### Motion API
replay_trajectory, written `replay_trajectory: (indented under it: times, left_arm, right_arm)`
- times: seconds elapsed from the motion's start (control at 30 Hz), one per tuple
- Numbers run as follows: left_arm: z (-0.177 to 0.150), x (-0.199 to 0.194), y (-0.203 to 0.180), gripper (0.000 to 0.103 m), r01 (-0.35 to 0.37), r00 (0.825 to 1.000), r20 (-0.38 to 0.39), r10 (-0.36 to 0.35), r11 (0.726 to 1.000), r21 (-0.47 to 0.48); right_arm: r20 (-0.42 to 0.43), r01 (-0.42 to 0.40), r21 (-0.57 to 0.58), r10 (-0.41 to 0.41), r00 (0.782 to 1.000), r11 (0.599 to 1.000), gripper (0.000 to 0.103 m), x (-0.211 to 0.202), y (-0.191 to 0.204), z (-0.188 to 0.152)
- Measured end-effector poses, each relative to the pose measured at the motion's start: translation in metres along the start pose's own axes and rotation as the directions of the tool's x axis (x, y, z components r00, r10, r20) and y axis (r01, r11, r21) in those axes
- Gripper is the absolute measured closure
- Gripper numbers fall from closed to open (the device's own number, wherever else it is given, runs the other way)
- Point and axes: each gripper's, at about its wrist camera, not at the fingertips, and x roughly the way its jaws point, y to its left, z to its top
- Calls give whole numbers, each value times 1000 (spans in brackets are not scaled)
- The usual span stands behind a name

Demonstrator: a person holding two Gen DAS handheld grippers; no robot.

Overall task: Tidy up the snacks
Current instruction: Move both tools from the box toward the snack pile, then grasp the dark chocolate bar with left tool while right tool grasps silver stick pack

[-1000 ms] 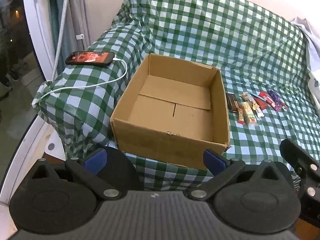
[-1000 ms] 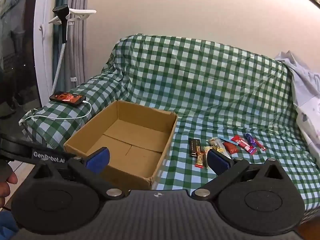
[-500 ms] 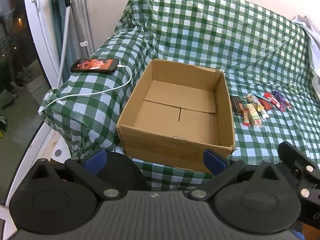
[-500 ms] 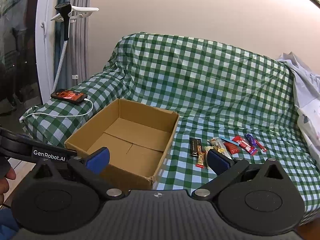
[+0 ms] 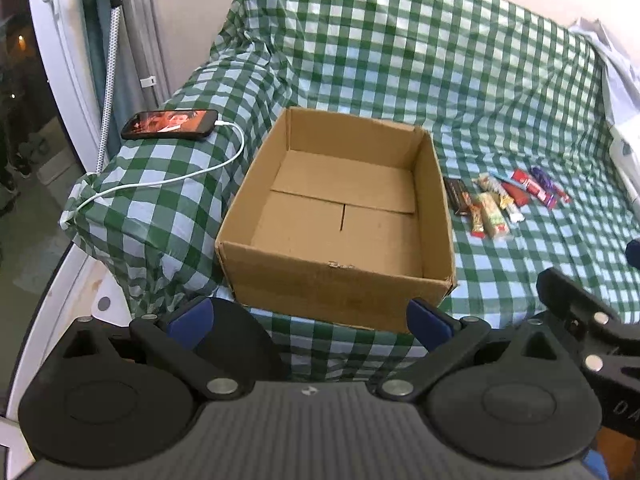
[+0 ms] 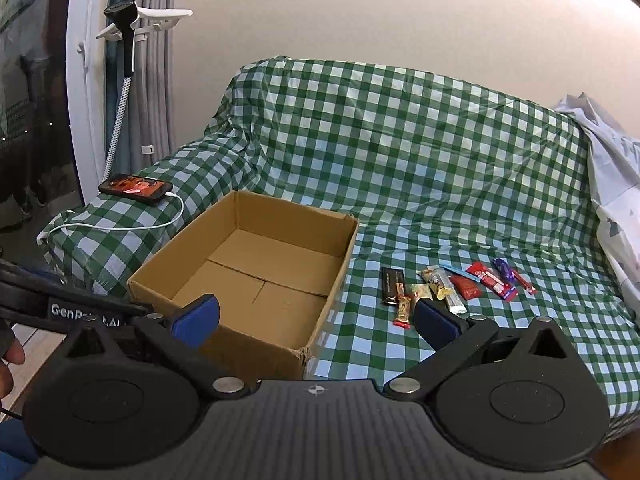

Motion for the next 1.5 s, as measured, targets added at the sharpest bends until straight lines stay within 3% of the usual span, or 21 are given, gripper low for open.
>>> replay_trajectory:
  times: [0.3,0.83,1.17,1.5]
  left_arm:
    - [-4,5,-5,0,-17,1000,-24,18,1000,23]
    - [-7,32,-31,0,2,994,-111,13,991,133]
    - [5,60,-63,0,-5,988,-147,38,976,216]
    - [29,82,-115,0,13,985,-168,38,956,292]
  right_arm:
    - [-12,41,-3,-41,999,999,0,2,-2,0]
    - [-21,-7,90,9,1000,996,0,25,-29,-11]
    - [-82,54,152,-42,996,987,0,47,-47,-16]
    - [-50,130,243,-121,991,961,0,72,-93,-24]
